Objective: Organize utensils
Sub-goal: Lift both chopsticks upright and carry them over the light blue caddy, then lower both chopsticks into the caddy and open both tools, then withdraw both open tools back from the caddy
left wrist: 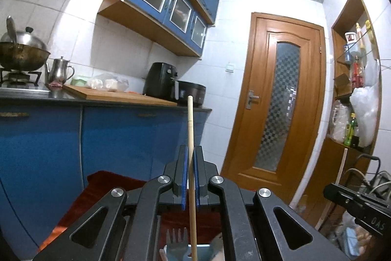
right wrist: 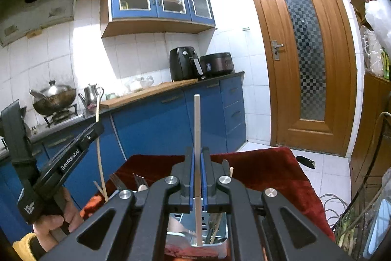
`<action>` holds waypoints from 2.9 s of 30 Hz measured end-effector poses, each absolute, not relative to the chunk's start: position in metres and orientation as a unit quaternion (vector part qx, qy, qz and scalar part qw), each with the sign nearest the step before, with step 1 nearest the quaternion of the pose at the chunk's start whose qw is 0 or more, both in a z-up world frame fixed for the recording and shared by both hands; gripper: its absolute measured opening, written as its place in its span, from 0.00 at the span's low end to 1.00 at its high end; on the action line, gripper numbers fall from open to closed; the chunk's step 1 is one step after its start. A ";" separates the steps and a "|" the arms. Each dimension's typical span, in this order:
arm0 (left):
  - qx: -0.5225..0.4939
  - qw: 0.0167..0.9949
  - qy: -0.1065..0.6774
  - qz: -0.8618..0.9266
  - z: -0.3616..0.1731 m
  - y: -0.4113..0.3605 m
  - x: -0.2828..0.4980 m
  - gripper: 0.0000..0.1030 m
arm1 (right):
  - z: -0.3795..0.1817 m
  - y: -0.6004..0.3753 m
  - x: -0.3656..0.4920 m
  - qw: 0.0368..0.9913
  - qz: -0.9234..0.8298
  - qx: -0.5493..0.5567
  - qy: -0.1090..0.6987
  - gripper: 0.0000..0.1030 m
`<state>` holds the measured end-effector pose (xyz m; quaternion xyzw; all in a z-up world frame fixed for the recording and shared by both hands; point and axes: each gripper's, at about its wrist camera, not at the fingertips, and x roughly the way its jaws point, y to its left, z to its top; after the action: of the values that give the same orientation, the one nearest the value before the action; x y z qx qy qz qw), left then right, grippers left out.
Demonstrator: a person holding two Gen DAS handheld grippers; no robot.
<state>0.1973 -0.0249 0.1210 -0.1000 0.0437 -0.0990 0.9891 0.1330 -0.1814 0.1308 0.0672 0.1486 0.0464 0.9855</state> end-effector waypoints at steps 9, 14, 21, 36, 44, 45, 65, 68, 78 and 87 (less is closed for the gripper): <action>-0.118 0.988 0.028 -0.095 0.110 -0.022 0.201 0.04 | 0.105 -0.178 0.153 0.981 0.051 0.051 0.181 0.06; -0.127 0.988 0.015 -0.091 0.113 -0.020 0.201 0.04 | 0.098 -0.177 0.154 0.979 0.056 0.050 0.190 0.06; -0.097 0.989 0.037 -0.104 0.101 -0.030 0.196 0.04 | 0.093 -0.173 0.152 0.977 0.068 0.046 0.198 0.06; -0.072 0.986 0.101 -0.113 0.108 -0.020 0.160 0.32 | 0.113 -0.174 0.111 0.979 0.086 0.069 0.173 0.36; -0.057 0.984 0.129 -0.112 0.119 -0.012 0.125 0.32 | 0.127 -0.170 0.077 0.978 0.100 0.080 0.167 0.36; -0.056 0.983 0.131 -0.112 0.120 -0.011 0.122 0.32 | 0.128 -0.170 0.073 0.978 0.101 0.081 0.166 0.36; -0.017 0.975 0.195 -0.109 0.116 0.006 0.041 0.49 | 0.126 -0.156 -0.012 0.973 0.102 0.091 0.186 0.48; -0.012 0.973 0.204 -0.110 0.108 0.009 0.029 0.62 | 0.116 -0.158 -0.020 0.972 0.095 0.094 0.191 0.51; 0.012 0.969 0.226 -0.099 0.070 0.007 0.004 0.76 | 0.072 -0.156 -0.035 0.969 0.063 0.086 0.224 0.72; 0.015 0.972 0.219 -0.082 0.039 0.004 0.006 0.76 | 0.031 -0.153 -0.037 0.969 0.036 0.066 0.236 0.89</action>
<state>0.0056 0.0039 0.0391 0.0151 0.2191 -0.0825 0.9721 -0.0368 -0.1532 0.0306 0.0659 0.2356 0.0356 0.9690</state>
